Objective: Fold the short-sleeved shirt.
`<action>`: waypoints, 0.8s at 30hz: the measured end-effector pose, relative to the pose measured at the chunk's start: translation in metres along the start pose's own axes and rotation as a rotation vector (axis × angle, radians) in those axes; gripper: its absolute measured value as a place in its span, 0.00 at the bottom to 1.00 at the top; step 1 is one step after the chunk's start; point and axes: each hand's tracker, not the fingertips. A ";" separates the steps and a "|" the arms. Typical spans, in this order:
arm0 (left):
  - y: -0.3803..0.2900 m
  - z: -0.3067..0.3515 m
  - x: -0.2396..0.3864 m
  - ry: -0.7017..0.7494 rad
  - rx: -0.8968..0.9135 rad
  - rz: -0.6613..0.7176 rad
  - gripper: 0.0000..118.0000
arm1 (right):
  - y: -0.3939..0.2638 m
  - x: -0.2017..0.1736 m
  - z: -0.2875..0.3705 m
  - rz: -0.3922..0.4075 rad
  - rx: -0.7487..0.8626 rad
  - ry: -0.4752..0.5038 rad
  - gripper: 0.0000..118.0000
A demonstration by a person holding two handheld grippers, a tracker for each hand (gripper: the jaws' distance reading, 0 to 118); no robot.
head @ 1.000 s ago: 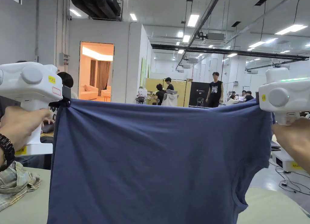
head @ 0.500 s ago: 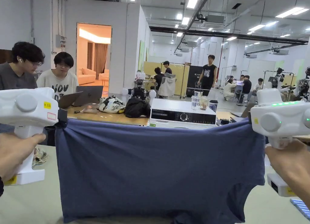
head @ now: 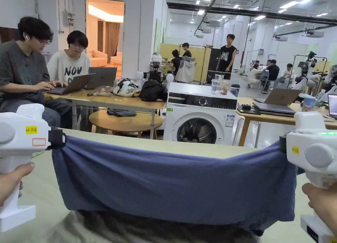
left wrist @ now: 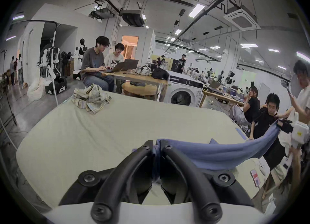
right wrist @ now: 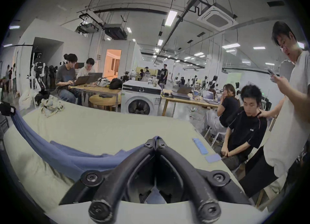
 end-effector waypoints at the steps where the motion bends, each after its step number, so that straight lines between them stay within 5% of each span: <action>1: -0.008 0.001 0.000 0.005 -0.010 0.004 0.01 | -0.009 -0.002 0.001 0.000 -0.016 0.003 0.00; 21: -0.215 -0.023 -0.022 0.085 -0.421 0.044 0.01 | -0.225 -0.054 -0.025 -0.025 -0.496 0.140 0.00; 24: -0.224 -0.034 -0.025 0.115 -0.446 0.045 0.14 | -0.246 -0.061 -0.039 -0.016 -0.516 0.134 0.08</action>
